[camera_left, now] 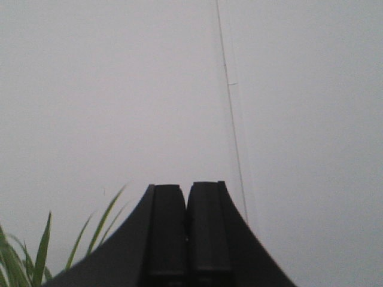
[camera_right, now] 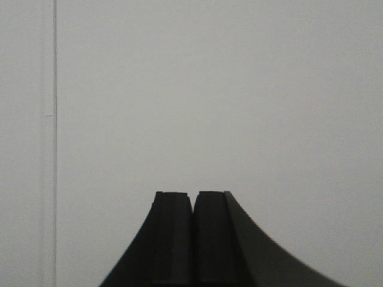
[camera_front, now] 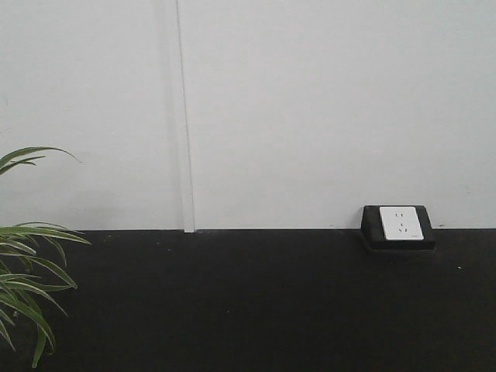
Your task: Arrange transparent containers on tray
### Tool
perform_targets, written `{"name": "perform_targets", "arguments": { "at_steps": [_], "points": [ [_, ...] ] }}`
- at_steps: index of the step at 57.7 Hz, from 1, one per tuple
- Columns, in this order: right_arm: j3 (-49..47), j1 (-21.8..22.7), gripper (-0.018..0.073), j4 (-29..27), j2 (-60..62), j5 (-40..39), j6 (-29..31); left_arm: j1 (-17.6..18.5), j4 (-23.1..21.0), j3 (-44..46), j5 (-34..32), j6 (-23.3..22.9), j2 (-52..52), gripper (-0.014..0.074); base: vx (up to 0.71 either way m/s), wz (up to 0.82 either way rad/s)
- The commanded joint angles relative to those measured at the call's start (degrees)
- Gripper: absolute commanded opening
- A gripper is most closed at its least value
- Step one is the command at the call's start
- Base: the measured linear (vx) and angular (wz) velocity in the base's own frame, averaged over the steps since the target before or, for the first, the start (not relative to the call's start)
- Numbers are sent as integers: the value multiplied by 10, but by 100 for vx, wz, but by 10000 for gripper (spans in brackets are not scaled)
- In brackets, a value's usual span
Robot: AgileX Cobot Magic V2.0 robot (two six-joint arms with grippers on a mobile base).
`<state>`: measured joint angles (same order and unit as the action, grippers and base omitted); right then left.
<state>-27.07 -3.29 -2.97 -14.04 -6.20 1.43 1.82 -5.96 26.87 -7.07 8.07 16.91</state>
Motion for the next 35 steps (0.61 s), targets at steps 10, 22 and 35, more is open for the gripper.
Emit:
{"name": "perform_targets", "arguments": {
  "at_steps": [10, 22, 35],
  "points": [
    [-145, 1, -11, 2, -223, -39, 12, -1, -18, 148, -23, 5, 212, 3, 0, 0],
    [-163, 1, -2, 2, -300, -41, 12, -1, -21, 154, -39, 5, 263, 17, 0, 0],
    [-163, 1, 134, 2, -306, -36, 12, -1, -21, 154, -36, 5, 263, 149, 0, 0]
  ]
}}
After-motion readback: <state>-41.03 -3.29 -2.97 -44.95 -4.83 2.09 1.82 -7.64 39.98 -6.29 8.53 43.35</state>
